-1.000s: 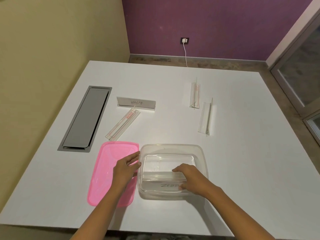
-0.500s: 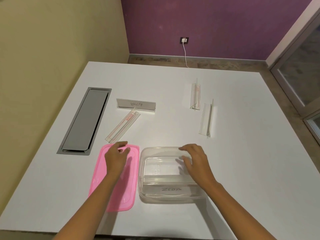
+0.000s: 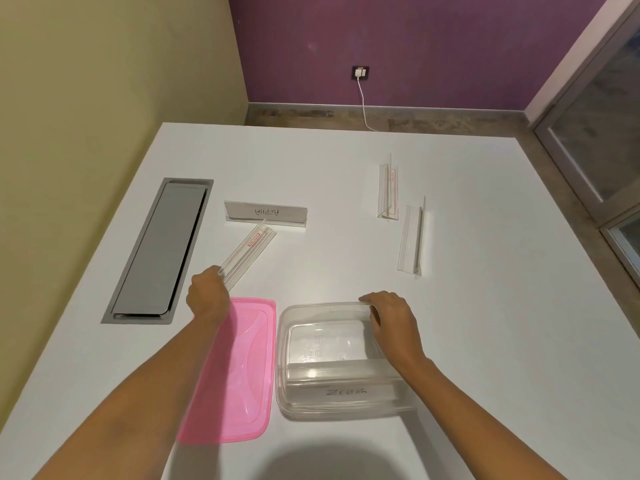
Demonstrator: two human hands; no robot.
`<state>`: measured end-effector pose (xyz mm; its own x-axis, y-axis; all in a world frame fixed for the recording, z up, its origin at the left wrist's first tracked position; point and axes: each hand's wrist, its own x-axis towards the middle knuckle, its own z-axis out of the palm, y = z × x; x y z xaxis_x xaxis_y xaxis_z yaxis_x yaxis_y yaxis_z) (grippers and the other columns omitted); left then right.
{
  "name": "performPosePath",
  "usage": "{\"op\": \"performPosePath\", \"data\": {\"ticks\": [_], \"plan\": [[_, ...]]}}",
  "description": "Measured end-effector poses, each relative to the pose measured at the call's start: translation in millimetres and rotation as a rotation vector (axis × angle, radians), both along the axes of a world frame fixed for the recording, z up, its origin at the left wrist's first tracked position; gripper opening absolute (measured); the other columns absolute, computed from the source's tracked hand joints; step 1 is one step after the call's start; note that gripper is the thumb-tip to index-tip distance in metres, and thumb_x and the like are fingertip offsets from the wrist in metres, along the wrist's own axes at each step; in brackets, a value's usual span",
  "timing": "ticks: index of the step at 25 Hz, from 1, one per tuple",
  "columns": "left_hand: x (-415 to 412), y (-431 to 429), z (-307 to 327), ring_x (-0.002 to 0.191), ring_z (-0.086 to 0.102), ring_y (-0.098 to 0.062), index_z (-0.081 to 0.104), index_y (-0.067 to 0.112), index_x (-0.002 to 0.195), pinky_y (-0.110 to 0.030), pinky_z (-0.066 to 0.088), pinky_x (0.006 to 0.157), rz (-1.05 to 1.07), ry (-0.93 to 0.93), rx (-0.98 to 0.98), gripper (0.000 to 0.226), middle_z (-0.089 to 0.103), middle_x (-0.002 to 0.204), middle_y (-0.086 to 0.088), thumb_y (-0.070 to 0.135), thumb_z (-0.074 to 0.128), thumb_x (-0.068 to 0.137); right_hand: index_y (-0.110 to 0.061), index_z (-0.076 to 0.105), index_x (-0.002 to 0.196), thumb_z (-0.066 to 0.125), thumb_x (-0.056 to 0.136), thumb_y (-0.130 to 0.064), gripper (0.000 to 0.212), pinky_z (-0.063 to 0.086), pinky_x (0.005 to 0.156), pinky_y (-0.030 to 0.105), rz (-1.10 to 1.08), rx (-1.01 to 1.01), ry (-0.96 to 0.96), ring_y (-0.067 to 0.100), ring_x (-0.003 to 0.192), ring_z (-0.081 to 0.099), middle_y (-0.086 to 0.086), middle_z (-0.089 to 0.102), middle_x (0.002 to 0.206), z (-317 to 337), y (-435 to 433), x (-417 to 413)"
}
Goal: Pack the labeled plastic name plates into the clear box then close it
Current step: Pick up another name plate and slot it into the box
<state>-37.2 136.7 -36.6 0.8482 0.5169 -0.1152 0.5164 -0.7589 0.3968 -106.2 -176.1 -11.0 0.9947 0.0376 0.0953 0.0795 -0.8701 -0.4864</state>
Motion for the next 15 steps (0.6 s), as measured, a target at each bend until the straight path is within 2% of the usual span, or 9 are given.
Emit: {"op": "performPosePath", "data": {"ticks": [4,5,7,8,10,13,15], "plan": [[2.3,7.6,-4.4,0.050,0.036,-0.023,0.050,0.011,0.058,-0.025,0.029,0.047,0.036,-0.096,-0.126,0.025,0.043,0.053,-0.007,0.000,0.047,0.081,-0.014,0.069,0.102,0.058,0.078,0.009,0.035,0.042,0.083,0.024,0.008,0.009,-0.008,0.025,0.090,0.064,0.004,0.072,0.095,-2.3,-1.0,0.3],[1.7,6.4,0.0,0.052,0.038,-0.022,0.053,0.014,0.059,-0.026,0.032,0.049,0.042,-0.125,-0.169,0.025,0.045,0.054,-0.007,0.000,0.048,0.080,-0.014,0.068,0.103,0.057,0.078,0.010,0.036,0.042,0.085,0.025,0.014,0.013,-0.013,0.024,0.091,0.063,0.003,0.071,0.097,-2.2,-1.1,0.5],[-2.9,1.7,12.3,0.061,0.055,-0.026,0.069,0.013,0.075,-0.030,0.049,0.059,0.072,-0.187,-0.291,0.022,0.063,0.068,-0.010,0.000,0.054,0.084,-0.013,0.067,0.106,0.054,0.075,0.012,0.042,0.044,0.089,0.028,0.024,0.033,-0.026,0.022,0.097,0.060,0.003,0.069,0.102,-1.0,-0.7,-0.1],[-6.3,-1.6,20.1,0.068,0.063,-0.027,0.073,0.009,0.086,-0.033,0.056,0.064,0.098,-0.199,-0.384,0.019,0.070,0.078,-0.010,0.000,0.055,0.086,-0.012,0.066,0.108,0.052,0.075,0.013,0.044,0.044,0.091,0.028,0.020,0.054,-0.035,0.020,0.101,0.057,0.003,0.067,0.105,0.3,0.7,-0.6],[-14.8,-11.5,39.9,0.073,0.068,-0.024,0.071,0.007,0.098,-0.028,0.061,0.060,0.150,-0.186,-0.661,0.020,0.071,0.085,-0.010,0.000,0.055,0.088,-0.012,0.064,0.110,0.051,0.076,0.012,0.044,0.042,0.096,0.024,0.000,0.117,-0.063,0.013,0.107,0.050,0.003,0.065,0.109,3.8,6.8,-0.9],[-28.3,-35.2,70.9,0.072,0.063,-0.021,0.064,0.006,0.103,-0.021,0.058,0.053,0.159,-0.089,-1.133,0.024,0.067,0.091,-0.008,-0.005,0.046,0.092,-0.013,0.061,0.114,0.051,0.083,0.007,0.039,0.038,0.097,0.018,-0.009,0.220,-0.107,0.009,0.110,0.046,0.002,0.062,0.113,17.9,20.7,3.8],[-33.9,-48.9,84.2,0.067,0.057,-0.017,0.062,0.006,0.105,-0.019,0.056,0.052,0.135,0.042,-1.312,0.031,0.062,0.090,-0.005,-0.008,0.037,0.093,-0.014,0.056,0.121,0.053,0.082,0.006,0.044,0.043,0.098,0.024,0.083,0.136,-0.162,0.013,0.116,0.046,0.004,0.058,0.122,31.0,28.8,10.0]]}}
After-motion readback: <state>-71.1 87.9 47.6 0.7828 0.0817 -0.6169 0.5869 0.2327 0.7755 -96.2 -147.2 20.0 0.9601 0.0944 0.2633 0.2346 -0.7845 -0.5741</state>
